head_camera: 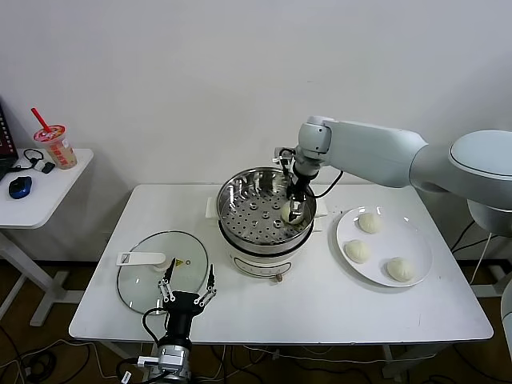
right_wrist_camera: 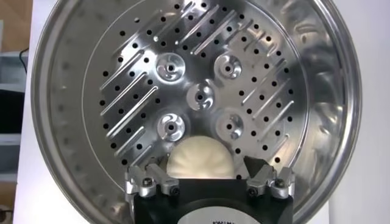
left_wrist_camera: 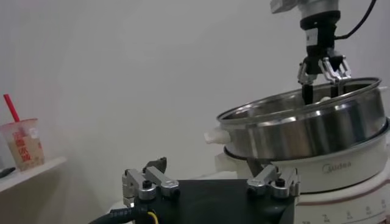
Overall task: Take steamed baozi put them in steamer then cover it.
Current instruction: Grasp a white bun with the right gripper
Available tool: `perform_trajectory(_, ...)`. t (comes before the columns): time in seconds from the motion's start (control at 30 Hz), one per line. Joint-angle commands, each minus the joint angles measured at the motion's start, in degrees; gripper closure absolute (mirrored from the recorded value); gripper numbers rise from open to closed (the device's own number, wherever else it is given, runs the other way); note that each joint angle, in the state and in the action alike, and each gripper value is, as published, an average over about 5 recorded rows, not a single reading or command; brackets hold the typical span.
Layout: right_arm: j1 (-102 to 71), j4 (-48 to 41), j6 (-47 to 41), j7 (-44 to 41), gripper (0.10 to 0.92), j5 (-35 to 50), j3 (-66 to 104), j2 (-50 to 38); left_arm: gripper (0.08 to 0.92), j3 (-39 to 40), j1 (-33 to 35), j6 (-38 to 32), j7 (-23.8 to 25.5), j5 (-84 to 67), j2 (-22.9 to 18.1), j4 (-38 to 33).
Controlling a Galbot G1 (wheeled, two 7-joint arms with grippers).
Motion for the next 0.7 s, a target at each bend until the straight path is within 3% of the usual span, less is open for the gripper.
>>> perform_trajectory(0.03, -0.1, -0.5, 0.2, -0.2, 0.203, 0.5, 0.3, 0.0, 0.177, 0.0, 0.0, 0.0, 0.0, 0.1, 0.1, -0.1)
perform_trajectory(0.53, -0.5, -0.1, 0.2, -0.5, 0.204, -0.4, 0.1, -0.4, 0.177, 0.1, 0.0, 0.1, 0.0, 0.1, 0.1, -0.1)
perform_trajectory(0.7, -0.7, 0.0, 0.3, -0.5, 0.289, -0.6, 0.2, -0.5, 0.177, 0.1, 0.0, 0.1, 0.0, 0.1, 0.1, -0.1)
